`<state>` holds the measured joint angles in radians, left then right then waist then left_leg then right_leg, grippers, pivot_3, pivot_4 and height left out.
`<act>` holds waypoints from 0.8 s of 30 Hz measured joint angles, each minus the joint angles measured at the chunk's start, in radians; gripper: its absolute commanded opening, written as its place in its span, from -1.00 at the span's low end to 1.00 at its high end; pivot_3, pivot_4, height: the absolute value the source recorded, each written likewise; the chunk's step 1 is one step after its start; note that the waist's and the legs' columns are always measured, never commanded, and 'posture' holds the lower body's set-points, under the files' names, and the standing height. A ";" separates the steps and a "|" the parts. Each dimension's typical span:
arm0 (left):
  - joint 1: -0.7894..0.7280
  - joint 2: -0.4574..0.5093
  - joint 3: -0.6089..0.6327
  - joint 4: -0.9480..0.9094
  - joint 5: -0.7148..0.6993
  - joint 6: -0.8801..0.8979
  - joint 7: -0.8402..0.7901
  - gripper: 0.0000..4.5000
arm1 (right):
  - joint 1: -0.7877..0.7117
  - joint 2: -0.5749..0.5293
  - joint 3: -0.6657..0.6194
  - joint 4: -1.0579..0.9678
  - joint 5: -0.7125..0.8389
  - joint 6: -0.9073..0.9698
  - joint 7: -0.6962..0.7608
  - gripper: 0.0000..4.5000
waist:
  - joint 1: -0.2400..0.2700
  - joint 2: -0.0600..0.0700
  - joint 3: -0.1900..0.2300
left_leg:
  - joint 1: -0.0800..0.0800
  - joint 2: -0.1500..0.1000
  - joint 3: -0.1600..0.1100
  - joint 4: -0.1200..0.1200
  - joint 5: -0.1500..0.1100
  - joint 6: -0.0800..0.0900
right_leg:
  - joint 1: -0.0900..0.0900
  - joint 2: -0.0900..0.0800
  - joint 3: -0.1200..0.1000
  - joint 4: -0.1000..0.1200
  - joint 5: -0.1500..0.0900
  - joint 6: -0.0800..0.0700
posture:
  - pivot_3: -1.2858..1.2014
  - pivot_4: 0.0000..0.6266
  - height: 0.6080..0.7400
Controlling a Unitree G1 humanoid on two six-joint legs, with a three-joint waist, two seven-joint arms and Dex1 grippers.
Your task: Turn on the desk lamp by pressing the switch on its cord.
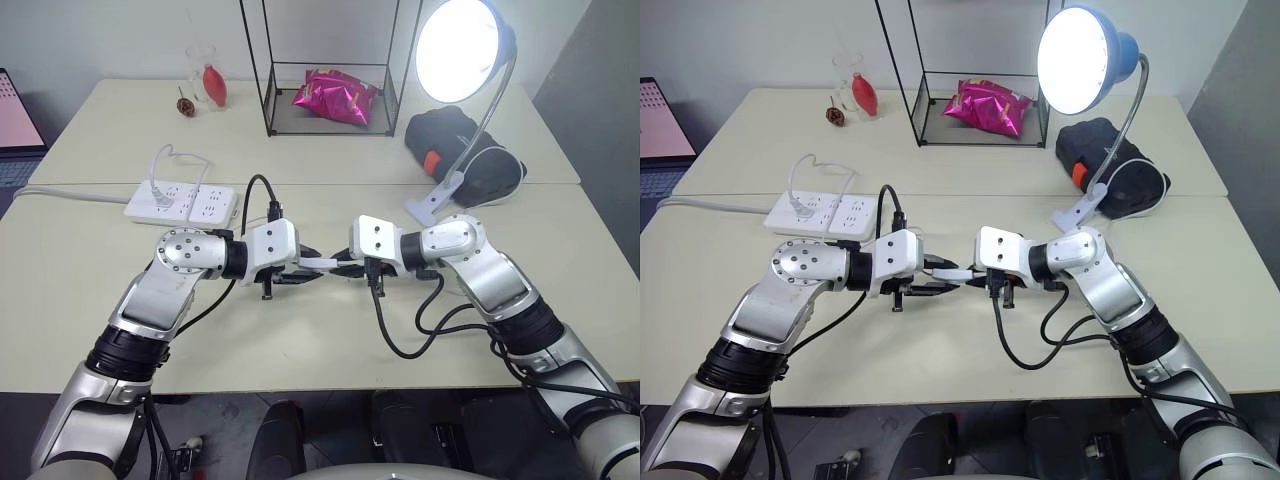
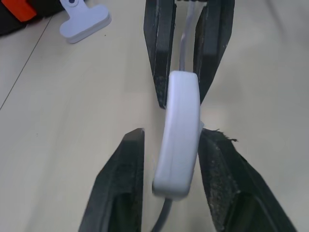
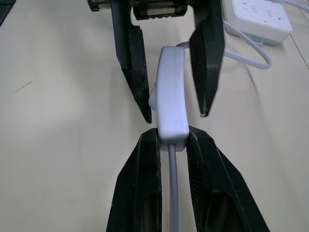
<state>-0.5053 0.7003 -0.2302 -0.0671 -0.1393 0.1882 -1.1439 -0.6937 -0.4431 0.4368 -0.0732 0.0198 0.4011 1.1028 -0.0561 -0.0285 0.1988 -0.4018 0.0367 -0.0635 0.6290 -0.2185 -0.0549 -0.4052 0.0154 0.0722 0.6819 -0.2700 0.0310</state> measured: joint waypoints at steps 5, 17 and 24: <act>0.002 0.009 0.002 0.001 0.005 -0.057 -0.002 0.61 | 0.000 0.001 0.013 0.001 0.002 -0.003 0.009 -0.84 | 0.000 0.000 0.000 | 0.000 0.000 0.000 0.000 0.000 0.000 | 0.000 0.000 0.000 0.000 0.000 0.000 | 0.03 -0.52 1.00; 0.211 0.151 0.163 -0.104 -0.063 -0.018 -0.004 0.63 | -0.082 0.047 0.013 0.351 -0.047 -0.195 -0.034 -0.84 | -0.003 0.000 0.000 | 0.000 0.002 0.001 0.000 0.000 0.000 | 0.000 0.000 0.000 0.000 0.000 -0.001 | 0.03 -0.52 1.00; 0.289 0.169 0.223 -0.182 -0.103 0.030 0.014 0.63 | -0.118 0.081 0.017 0.519 -0.081 -0.283 -0.036 -0.59 | 0.000 0.000 0.000 | 0.001 0.002 0.002 0.000 0.000 0.000 | 0.000 0.000 0.000 0.000 0.000 -0.001 | 0.03 -0.52 1.00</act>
<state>-0.2162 0.8696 -0.0073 -0.2488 -0.2422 0.2182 -1.1301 -0.8114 -0.3619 0.4540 0.4460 -0.0611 0.1176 1.0667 -0.0559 -0.0283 0.1989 -0.4013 0.0384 -0.0619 0.6288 -0.2185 -0.0549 -0.4052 0.0157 0.0721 0.6817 -0.2700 0.0305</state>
